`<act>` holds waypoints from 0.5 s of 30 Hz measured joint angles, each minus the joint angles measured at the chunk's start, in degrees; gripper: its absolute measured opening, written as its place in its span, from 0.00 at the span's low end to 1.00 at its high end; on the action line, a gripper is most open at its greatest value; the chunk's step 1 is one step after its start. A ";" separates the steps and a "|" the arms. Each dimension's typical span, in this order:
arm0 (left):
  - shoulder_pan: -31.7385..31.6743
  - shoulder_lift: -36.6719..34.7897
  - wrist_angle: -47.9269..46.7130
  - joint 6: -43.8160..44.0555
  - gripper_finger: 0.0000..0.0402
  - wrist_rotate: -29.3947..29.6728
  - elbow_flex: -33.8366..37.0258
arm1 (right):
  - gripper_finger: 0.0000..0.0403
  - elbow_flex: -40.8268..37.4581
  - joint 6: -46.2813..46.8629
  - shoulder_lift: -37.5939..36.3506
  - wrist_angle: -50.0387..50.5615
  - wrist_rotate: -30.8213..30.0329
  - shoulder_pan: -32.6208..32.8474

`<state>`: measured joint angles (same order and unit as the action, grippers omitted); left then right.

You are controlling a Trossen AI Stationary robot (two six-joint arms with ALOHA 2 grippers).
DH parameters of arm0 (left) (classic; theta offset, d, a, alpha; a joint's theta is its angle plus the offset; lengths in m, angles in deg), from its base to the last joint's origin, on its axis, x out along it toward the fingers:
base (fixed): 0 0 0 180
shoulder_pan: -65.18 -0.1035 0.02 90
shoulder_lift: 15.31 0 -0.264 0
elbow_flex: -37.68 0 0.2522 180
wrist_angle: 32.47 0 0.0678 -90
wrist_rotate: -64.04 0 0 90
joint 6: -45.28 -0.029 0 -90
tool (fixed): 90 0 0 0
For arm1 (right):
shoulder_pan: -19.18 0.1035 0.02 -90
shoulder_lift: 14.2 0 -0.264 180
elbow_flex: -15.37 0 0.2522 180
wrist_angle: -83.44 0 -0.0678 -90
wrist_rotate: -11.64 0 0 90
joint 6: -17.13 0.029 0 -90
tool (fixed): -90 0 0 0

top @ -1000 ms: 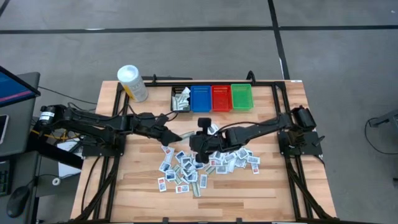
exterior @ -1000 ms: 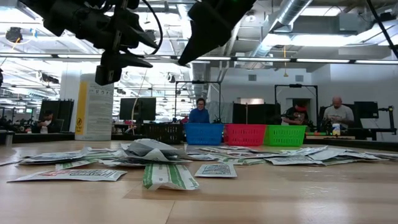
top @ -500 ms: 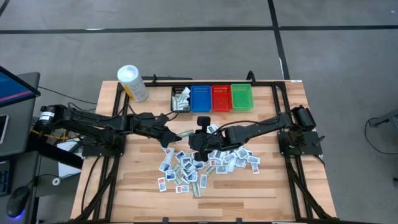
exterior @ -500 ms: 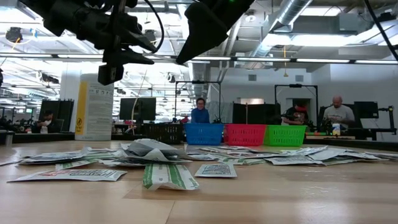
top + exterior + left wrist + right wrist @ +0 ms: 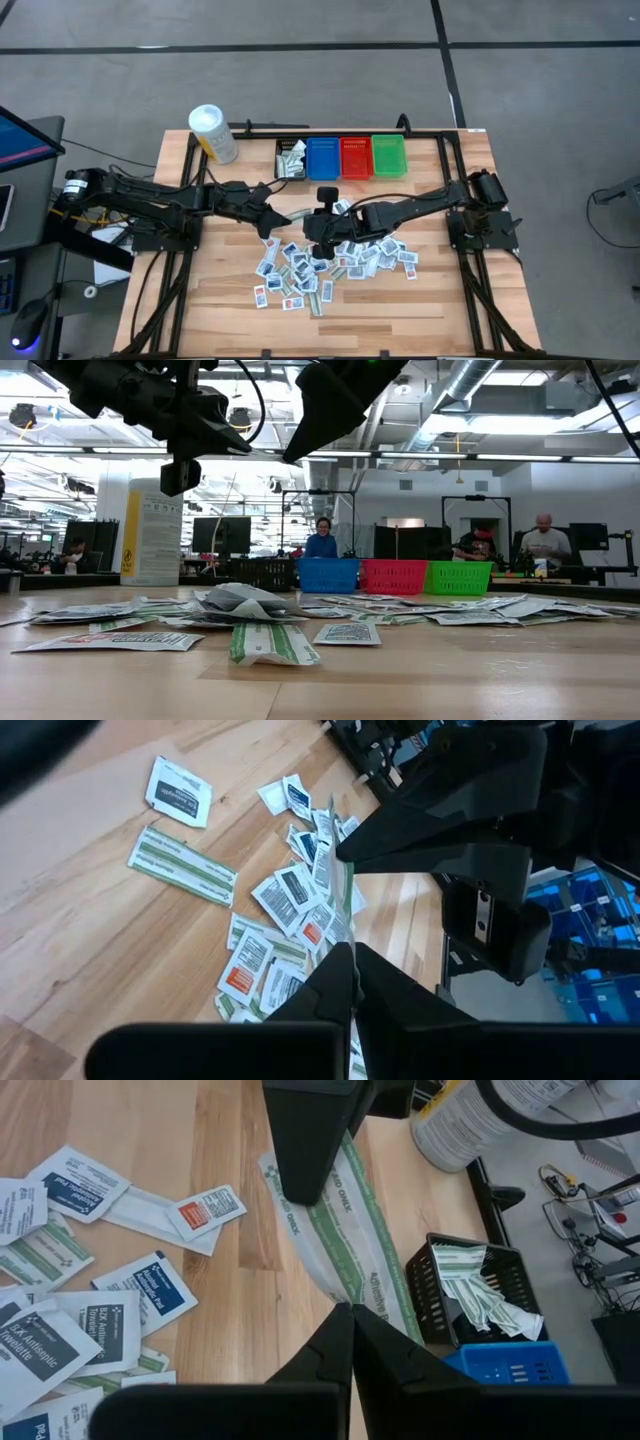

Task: Pick & Place First Aid Supplies
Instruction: Put the green bandage pack in the black bin

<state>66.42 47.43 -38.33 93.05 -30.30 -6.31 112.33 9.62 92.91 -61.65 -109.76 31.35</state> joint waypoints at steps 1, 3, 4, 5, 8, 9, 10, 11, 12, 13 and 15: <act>0.00 0.00 0.00 -0.02 0.01 0.00 0.00 | 0.01 0.00 0.00 0.00 -0.02 0.00 0.00; 0.00 0.00 0.00 -0.51 0.01 0.01 0.00 | 0.04 0.00 0.00 0.00 -0.21 0.01 0.00; 0.00 0.00 0.00 -0.64 0.01 0.04 0.00 | 0.06 0.00 0.00 0.00 -0.39 0.03 0.01; 0.00 0.00 -0.01 -0.64 0.01 0.04 0.00 | 0.08 0.00 0.02 0.00 -0.47 0.04 0.02; 0.00 0.00 -0.02 -0.66 0.01 0.06 0.00 | 0.16 0.00 0.02 0.00 -0.40 0.04 0.09; 0.00 0.00 -0.01 -0.65 0.01 0.23 0.00 | 0.18 0.00 0.02 0.00 -0.42 0.03 0.09; 0.00 0.00 -0.02 -0.66 0.01 0.27 0.00 | 0.21 0.00 0.02 0.00 -0.40 0.05 0.09; 0.00 0.00 -0.02 -0.66 0.01 0.28 0.00 | 0.23 -0.01 0.02 0.00 -0.40 0.05 0.09; -0.01 0.00 -0.02 -0.66 0.01 0.28 0.00 | 0.26 0.00 0.02 0.00 -0.38 0.05 0.09; -0.02 0.00 -0.02 -0.78 0.01 0.28 0.00 | 0.28 0.00 0.02 0.00 -0.38 0.03 0.09; -0.01 0.00 -0.02 -0.91 0.01 0.27 0.00 | 0.32 0.00 0.02 0.00 -0.38 0.04 0.09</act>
<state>66.41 47.43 -38.35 92.14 -30.04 -6.31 112.33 9.65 92.91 -62.03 -109.72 31.43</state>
